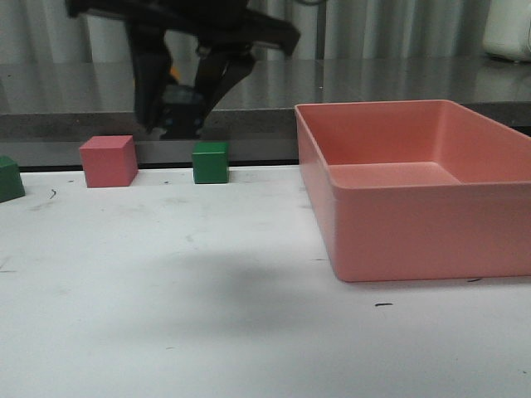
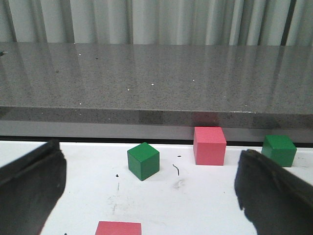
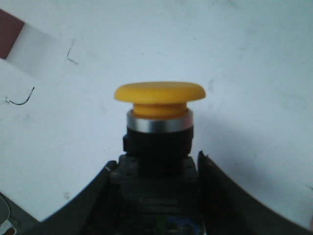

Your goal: Place and stand button with both arms

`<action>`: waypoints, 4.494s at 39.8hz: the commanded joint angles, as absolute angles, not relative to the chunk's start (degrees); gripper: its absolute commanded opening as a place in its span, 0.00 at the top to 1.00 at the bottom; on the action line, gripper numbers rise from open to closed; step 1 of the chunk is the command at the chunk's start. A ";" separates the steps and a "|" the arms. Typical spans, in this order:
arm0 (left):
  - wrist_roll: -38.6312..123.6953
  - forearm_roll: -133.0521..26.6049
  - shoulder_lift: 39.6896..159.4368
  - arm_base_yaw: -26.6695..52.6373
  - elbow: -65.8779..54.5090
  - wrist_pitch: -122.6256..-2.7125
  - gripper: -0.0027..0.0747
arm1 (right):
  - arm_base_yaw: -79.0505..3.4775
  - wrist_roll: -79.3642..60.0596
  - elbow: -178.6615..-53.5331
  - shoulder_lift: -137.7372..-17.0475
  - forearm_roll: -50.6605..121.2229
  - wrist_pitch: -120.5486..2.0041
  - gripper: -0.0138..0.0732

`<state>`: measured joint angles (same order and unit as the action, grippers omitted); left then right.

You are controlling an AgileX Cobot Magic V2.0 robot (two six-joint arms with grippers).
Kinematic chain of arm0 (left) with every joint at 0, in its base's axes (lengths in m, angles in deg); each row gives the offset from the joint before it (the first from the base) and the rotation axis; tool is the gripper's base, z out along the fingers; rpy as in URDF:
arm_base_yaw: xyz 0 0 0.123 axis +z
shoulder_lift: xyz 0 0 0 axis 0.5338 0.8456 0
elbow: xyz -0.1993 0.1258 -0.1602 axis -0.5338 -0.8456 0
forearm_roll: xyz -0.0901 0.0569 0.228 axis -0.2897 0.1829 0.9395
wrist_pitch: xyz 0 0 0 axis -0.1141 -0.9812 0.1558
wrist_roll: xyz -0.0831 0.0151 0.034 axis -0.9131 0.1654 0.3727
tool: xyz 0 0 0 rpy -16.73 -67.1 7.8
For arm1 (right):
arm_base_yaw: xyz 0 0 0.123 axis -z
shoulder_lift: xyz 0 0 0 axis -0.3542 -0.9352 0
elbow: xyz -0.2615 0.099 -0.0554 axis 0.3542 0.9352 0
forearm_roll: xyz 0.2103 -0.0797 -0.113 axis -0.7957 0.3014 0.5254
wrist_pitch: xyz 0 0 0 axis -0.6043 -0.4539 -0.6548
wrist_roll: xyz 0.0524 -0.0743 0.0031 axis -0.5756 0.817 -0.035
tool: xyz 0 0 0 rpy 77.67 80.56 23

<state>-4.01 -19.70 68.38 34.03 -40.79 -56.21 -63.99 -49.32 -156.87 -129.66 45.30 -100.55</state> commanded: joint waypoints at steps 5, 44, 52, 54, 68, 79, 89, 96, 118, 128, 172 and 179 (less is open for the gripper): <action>-4.02 -20.11 69.07 34.17 -38.75 -51.64 0.10 | -64.45 -53.89 -162.02 -133.52 45.29 -99.76 0.48; -4.02 -20.11 69.07 34.17 -38.75 -51.64 0.10 | -64.39 -68.42 -162.02 -144.75 47.72 -92.10 0.48; -4.02 -20.11 69.07 34.17 -38.75 -51.64 0.10 | -64.39 -68.42 -162.02 -145.71 47.91 -92.46 0.48; -4.02 -20.11 69.07 34.17 -38.75 -51.64 0.10 | -64.39 -68.42 -162.02 -145.71 47.99 -92.27 0.48; -4.02 -20.11 69.07 34.17 -38.75 -51.64 0.10 | -64.35 -68.42 -162.39 -145.71 48.04 -92.43 0.27; -4.02 -20.11 69.07 34.17 -38.75 -51.64 0.10 | -64.35 -68.36 -168.05 -143.47 51.10 -97.32 0.25; -4.02 -20.11 69.07 34.17 -38.75 -51.64 0.10 | -64.35 -65.61 -172.69 -140.34 54.01 -103.90 0.61; -4.02 -20.11 69.07 34.17 -38.75 -51.64 0.10 | -64.35 -65.07 -172.75 -138.28 54.20 -104.34 0.81; -4.02 -20.11 69.07 34.17 -38.75 -51.64 0.10 | -63.05 -54.71 -172.75 -129.22 54.47 -118.33 0.91; -4.02 -20.11 69.07 34.17 -38.75 -51.64 0.10 | -55.24 -50.54 -172.68 -123.55 53.58 -122.98 0.91; -4.02 -20.11 69.07 34.17 -38.75 -51.64 0.10 | -30.51 -44.36 -106.05 -66.44 57.81 -89.89 0.91; -4.02 -20.11 69.07 34.17 -38.75 -51.64 0.10 | -30.51 -44.36 -94.81 -53.15 59.92 -81.72 0.91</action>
